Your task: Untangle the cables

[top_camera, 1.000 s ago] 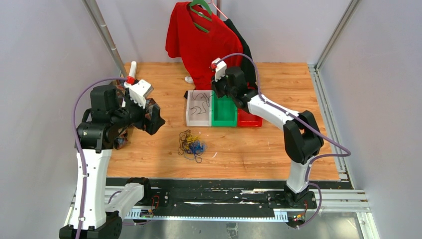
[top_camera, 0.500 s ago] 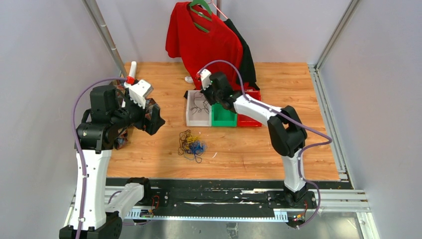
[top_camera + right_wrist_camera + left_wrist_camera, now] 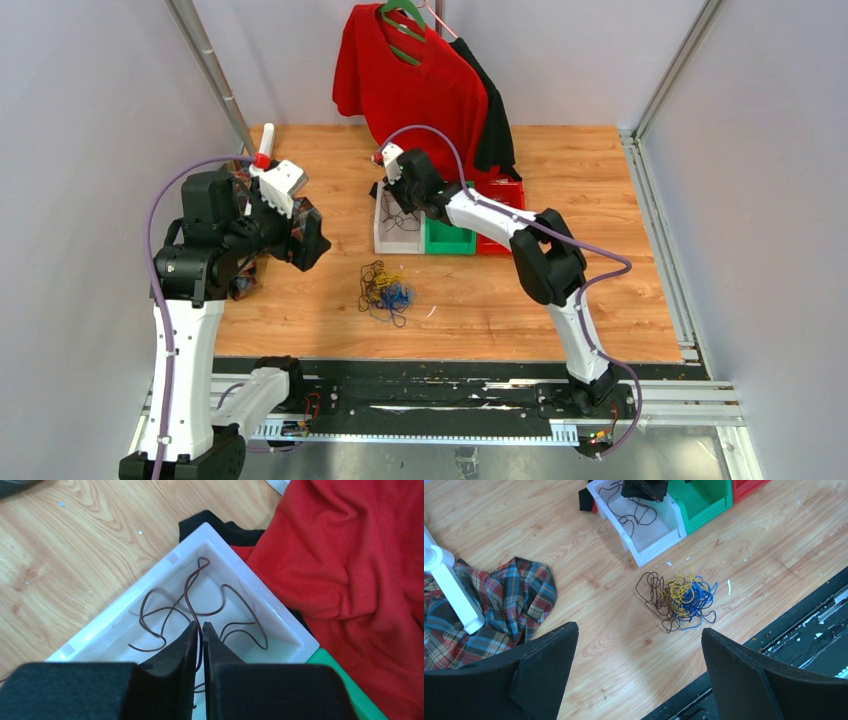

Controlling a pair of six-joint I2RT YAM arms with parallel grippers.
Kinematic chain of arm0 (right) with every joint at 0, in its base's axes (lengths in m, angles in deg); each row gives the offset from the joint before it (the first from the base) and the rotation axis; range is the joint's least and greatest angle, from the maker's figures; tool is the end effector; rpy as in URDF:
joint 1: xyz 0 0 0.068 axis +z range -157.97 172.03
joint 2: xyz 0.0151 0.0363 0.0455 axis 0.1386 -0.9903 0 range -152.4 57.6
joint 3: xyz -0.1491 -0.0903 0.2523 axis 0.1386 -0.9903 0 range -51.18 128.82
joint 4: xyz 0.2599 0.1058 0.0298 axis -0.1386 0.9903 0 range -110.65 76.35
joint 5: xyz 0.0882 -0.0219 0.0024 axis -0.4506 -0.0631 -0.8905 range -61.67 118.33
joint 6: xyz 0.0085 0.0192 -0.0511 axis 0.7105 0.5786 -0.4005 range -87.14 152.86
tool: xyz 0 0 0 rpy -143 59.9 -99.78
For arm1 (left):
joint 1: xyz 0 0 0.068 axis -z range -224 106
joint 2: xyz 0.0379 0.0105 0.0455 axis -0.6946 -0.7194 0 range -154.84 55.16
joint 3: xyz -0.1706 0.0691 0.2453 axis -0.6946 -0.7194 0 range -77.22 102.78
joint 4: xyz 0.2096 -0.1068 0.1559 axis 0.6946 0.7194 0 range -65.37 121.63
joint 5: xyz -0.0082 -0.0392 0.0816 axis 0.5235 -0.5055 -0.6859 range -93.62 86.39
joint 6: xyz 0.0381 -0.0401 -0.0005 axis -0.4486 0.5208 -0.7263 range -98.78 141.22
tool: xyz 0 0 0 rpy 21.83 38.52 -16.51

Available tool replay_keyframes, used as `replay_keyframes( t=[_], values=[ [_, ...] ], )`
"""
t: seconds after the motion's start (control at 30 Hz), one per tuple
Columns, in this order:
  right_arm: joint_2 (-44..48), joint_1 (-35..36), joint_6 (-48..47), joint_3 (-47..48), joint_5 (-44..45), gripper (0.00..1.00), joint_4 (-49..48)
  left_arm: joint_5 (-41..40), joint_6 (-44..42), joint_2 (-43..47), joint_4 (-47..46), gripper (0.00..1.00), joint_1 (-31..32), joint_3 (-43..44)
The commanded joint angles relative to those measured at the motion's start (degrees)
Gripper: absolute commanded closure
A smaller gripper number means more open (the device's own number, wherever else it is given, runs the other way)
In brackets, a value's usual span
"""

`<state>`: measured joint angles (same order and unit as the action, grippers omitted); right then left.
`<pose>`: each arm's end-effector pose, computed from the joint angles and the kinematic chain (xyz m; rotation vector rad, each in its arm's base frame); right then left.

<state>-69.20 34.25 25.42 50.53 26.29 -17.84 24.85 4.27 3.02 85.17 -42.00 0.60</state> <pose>0.4175 0.3805 0.2418 -0.8949 1.8808 0.4102 0.1383 -0.0228 0.4580 0.6205 2.0281 -0.3860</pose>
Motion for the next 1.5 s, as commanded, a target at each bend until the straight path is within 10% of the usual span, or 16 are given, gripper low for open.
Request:
replay_keyframes(
  t=[0.0, 0.13, 0.37, 1.07, 1.47],
  values=[
    [-1.4, 0.6, 1.7, 2.0, 3.4, 0.82, 1.2, -0.7, 0.1, -0.7, 1.0, 0.02, -0.3, 0.8],
    [0.3, 0.4, 0.3, 1.1, 5.3, 0.49, 1.0, 0.2, -0.3, -0.6, 1.0, 0.02, -0.3, 0.8],
    [6.2, 0.2, -0.2, -0.3, 2.3, 0.36, 2.3, 0.5, -0.9, -1.1, 1.0, 0.02, -0.3, -0.8],
    [31.0, 11.2, 12.5, -35.3, 13.8, 0.28, -12.0, -11.9, -5.4, -3.0, -1.9, 0.02, -0.4, -6.8],
    [22.4, 13.3, 16.1, -31.3, 1.1, 0.32, -7.8, -13.9, -6.4, -2.5, -6.0, 0.02, -0.5, -12.4]
  ],
)
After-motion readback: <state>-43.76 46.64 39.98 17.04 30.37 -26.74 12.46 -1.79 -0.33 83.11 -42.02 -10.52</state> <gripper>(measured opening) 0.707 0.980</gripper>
